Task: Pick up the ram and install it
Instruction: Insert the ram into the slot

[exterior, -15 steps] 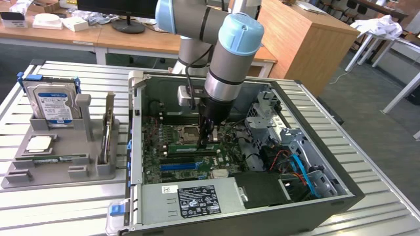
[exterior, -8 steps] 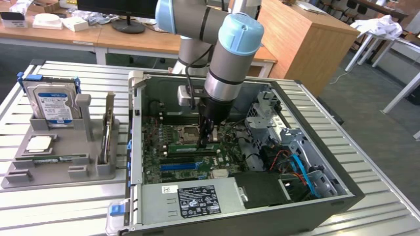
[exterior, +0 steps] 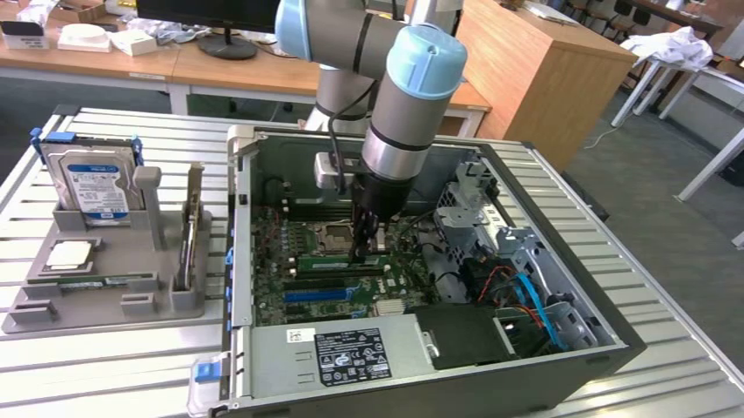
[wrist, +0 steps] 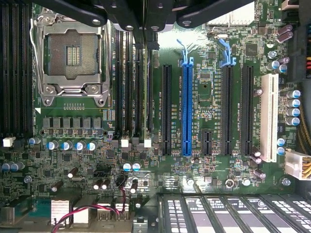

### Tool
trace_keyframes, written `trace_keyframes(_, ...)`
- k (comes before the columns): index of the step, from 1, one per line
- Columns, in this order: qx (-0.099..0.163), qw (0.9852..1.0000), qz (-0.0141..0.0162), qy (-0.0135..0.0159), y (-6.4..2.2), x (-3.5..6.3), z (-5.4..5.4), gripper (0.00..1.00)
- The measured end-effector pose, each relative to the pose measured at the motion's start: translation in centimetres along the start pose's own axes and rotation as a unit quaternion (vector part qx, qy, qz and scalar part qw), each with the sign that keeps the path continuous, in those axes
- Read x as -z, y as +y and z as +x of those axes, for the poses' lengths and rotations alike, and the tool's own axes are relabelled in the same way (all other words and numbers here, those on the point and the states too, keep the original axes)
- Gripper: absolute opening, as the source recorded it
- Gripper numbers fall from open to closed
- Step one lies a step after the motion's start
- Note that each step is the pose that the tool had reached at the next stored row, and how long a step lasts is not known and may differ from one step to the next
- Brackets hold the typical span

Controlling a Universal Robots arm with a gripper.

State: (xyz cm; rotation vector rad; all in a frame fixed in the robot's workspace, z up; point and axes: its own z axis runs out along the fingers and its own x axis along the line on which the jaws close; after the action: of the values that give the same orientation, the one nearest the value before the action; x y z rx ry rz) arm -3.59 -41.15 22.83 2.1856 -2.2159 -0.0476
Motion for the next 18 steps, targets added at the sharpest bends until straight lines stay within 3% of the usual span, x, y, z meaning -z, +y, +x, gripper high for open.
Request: trace_keyframes(18, 0.005, 1.0000, 0.0000, 0.0002, -0.05, 0.00, 0.03, 0.12)
